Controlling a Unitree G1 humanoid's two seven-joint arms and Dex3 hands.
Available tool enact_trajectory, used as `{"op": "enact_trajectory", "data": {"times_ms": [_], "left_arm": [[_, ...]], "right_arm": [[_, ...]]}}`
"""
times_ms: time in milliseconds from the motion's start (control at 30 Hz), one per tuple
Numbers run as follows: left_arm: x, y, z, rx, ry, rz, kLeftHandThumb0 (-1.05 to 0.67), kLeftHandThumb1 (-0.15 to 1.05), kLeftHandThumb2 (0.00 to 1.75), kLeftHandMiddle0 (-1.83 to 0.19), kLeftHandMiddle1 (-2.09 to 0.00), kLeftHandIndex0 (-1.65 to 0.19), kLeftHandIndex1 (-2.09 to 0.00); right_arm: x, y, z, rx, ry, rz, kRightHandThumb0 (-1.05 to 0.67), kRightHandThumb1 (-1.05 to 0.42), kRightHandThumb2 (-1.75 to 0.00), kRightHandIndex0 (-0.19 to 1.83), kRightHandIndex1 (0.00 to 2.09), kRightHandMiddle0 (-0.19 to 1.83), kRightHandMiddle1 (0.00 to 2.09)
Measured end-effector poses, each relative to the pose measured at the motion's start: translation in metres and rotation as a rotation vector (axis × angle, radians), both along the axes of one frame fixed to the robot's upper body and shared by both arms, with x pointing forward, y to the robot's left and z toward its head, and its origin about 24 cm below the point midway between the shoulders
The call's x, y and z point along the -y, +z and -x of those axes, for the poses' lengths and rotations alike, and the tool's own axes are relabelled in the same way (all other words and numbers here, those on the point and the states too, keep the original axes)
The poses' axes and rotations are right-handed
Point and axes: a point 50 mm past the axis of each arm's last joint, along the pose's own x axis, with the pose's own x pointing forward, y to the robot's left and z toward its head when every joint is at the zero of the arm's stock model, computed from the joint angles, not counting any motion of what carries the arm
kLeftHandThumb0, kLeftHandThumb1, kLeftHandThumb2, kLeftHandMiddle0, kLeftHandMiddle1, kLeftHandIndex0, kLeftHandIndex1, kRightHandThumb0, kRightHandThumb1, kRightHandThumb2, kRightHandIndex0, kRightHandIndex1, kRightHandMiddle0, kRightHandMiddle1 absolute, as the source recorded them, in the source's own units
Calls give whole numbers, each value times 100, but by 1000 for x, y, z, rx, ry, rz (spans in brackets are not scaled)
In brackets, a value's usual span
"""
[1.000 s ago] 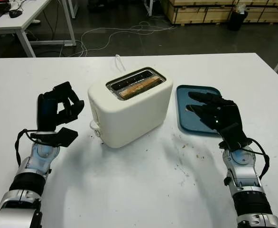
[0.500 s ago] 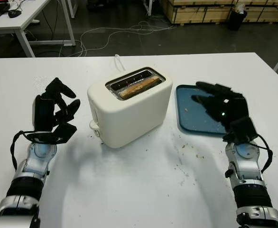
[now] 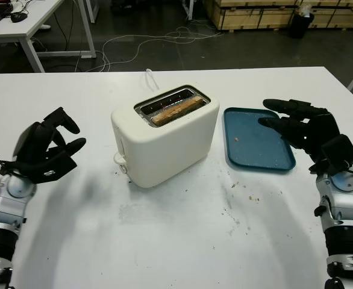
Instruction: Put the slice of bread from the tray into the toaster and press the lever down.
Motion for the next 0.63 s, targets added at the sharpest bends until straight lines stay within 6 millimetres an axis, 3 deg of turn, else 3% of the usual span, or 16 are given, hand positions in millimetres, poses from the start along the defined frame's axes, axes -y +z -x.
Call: {"op": "enact_trajectory", "data": {"times_ms": [200,633], "left_arm": [[5,9,-8,16,-26,-7,-105,92,54,-63,-175,-41,-175],[13,3,-13,3,-48,6,-105,92,55,-62,-175,-38,-175]], "right_arm": [[0,3,-3,-20,-1,111,-45,-92,-5,103,2,92,0],[-3,1,-6,-54,1,144,-48,-92,-6,100,0,89,0]]}}
